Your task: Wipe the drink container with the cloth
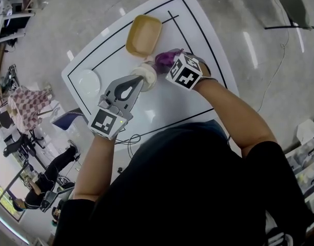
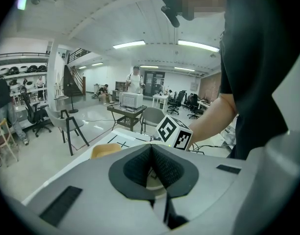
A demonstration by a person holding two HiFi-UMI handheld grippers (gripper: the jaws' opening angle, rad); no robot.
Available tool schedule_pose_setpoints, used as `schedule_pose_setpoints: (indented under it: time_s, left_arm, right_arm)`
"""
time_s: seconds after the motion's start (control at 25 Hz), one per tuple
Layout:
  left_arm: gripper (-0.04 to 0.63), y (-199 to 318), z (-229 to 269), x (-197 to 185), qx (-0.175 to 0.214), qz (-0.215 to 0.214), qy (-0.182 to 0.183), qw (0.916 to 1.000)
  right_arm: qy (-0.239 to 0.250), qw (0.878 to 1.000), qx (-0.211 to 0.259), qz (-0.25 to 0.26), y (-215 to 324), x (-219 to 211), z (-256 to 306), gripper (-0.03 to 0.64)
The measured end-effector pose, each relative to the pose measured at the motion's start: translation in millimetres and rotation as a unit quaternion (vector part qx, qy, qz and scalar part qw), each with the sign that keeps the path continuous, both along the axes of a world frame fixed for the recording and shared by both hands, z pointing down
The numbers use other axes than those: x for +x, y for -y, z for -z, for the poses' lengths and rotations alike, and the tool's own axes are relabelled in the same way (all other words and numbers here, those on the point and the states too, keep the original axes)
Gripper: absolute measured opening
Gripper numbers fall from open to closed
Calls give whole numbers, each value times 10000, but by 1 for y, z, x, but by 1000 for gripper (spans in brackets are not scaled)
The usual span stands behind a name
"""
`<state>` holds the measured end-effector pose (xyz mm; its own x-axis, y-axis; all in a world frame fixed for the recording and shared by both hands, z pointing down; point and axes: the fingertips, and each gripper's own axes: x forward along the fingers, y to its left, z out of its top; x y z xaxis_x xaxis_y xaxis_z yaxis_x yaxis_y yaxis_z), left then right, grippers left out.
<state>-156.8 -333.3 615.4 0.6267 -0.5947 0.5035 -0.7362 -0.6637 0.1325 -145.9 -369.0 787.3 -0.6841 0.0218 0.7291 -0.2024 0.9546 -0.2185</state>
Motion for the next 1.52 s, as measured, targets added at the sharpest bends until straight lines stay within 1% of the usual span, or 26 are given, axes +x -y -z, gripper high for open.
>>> schedule_pose_setpoints:
  time_s: [0.2, 0.36, 0.48, 0.56, 0.68, 0.84, 0.96, 1.16, 1.32, 1.52]
  left_arm:
    - [21, 0, -1, 0, 16, -21, -1, 10000]
    - [21, -2, 0, -1, -96, -8, -81, 9999]
    - [21, -3, -2, -4, -88, 75, -119, 9999]
    - [21, -4, 0, -6, -150, 192, -128, 9996]
    - [25, -3, 6, -9, -236, 345, -324, 9986]
    - [34, -3, 9, -10, -373, 438, -609, 9965]
    - [53, -5, 25, -9, -277, 442, -773, 9956]
    - [67, -14, 65, -7, 56, 422, -938, 9947]
    - [74, -41, 106, -14, 253, 389, -1027, 9936]
    - [81, -86, 147, -35, 487, 447, -1002, 9928]
  right_arm:
    - [-23, 10000, -9, -31, 2, -1, -4, 77]
    - [-133, 9999, 80, -75, 0, 1, -1, 77]
    - [-199, 9995, 117, -195, -2, 3, 1, 78]
    - [-214, 9992, 73, -320, -7, 6, 7, 78]
    - [-213, 9985, 51, -510, -13, 16, 20, 80]
    - [-176, 9966, 132, -794, -18, 38, 42, 81]
    - [-15, 9934, 404, -1074, -16, 56, 76, 80]
    - [269, 9832, 983, -1517, -11, 81, 148, 81]
    - [474, 9748, 1219, -1805, -32, 88, 209, 81]
    - [778, 9662, 1601, -1865, -68, 88, 276, 81]
